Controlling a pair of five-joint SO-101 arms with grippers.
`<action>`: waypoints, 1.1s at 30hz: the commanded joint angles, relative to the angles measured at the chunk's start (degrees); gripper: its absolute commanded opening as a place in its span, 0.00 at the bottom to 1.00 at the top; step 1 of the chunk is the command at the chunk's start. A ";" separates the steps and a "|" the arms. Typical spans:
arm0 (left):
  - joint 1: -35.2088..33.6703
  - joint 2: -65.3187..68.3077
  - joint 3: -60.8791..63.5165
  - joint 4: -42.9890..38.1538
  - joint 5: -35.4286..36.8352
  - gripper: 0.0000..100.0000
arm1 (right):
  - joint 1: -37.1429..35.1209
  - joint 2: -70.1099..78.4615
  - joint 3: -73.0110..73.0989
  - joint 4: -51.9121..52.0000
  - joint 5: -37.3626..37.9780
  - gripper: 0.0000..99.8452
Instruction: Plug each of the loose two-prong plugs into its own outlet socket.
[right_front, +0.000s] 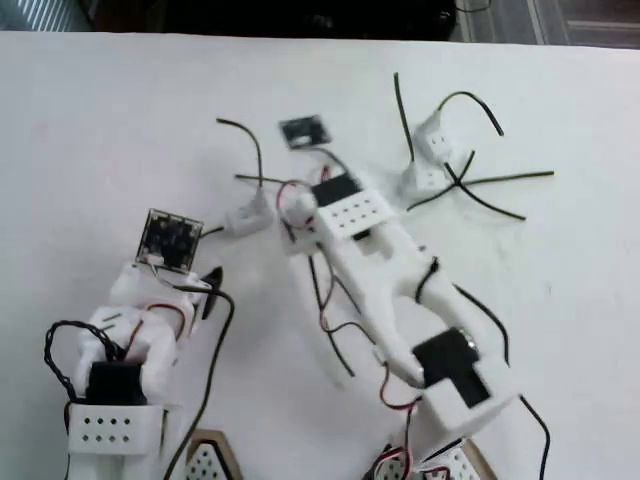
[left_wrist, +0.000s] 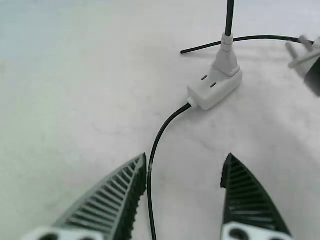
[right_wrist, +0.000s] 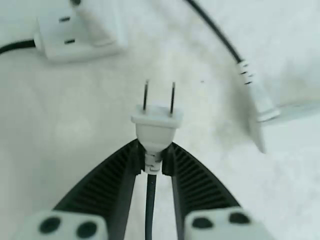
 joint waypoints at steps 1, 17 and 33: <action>-0.48 -0.75 -0.09 -1.14 0.09 0.24 | 5.14 -8.92 2.64 0.04 -0.53 0.02; -0.22 -0.75 -0.09 -1.14 0.09 0.24 | 29.93 -20.00 15.21 1.89 -33.93 0.02; -0.48 -0.75 0.79 -2.29 0.09 0.24 | 36.53 -20.62 16.88 1.71 -4.04 0.17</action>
